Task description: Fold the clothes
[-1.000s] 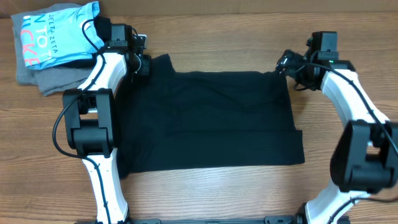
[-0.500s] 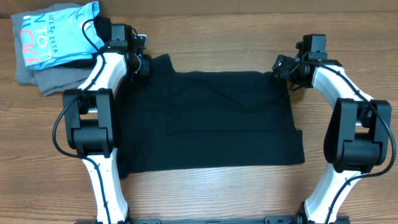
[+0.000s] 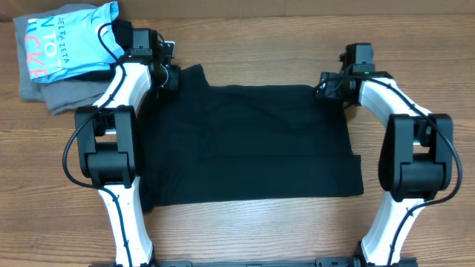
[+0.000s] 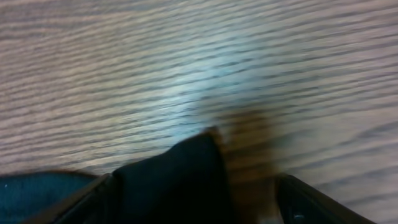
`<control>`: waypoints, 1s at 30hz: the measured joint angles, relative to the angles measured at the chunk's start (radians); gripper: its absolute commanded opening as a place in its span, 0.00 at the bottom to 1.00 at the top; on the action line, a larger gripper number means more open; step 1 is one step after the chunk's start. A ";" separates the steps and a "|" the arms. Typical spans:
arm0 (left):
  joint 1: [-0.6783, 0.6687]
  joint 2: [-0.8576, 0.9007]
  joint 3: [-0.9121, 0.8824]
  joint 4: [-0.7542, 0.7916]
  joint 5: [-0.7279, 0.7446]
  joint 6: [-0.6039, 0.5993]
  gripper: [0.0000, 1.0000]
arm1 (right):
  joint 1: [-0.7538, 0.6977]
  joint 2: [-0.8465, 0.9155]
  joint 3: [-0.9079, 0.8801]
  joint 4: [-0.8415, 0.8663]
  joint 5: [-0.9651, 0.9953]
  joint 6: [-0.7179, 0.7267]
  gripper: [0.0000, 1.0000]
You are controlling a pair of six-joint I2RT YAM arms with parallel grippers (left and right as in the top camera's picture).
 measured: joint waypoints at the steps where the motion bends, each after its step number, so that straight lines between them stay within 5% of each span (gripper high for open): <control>1: 0.000 0.000 0.000 0.000 0.000 0.000 0.04 | 0.003 0.002 0.001 0.002 0.006 -0.001 0.79; 8: 0.000 0.000 0.000 0.000 0.000 0.000 0.04 | 0.001 0.010 0.005 0.009 0.032 0.013 0.41; 12: 0.000 0.000 0.001 -0.002 0.000 0.000 0.04 | 0.002 0.010 0.008 0.003 0.051 0.035 0.04; 20: 0.000 0.013 0.125 -0.172 -0.003 -0.002 0.04 | 0.001 0.021 0.103 -0.125 0.065 0.093 0.04; 30: 0.000 0.013 0.508 -0.534 -0.002 -0.004 0.04 | 0.001 0.024 0.315 -0.372 0.065 0.171 0.04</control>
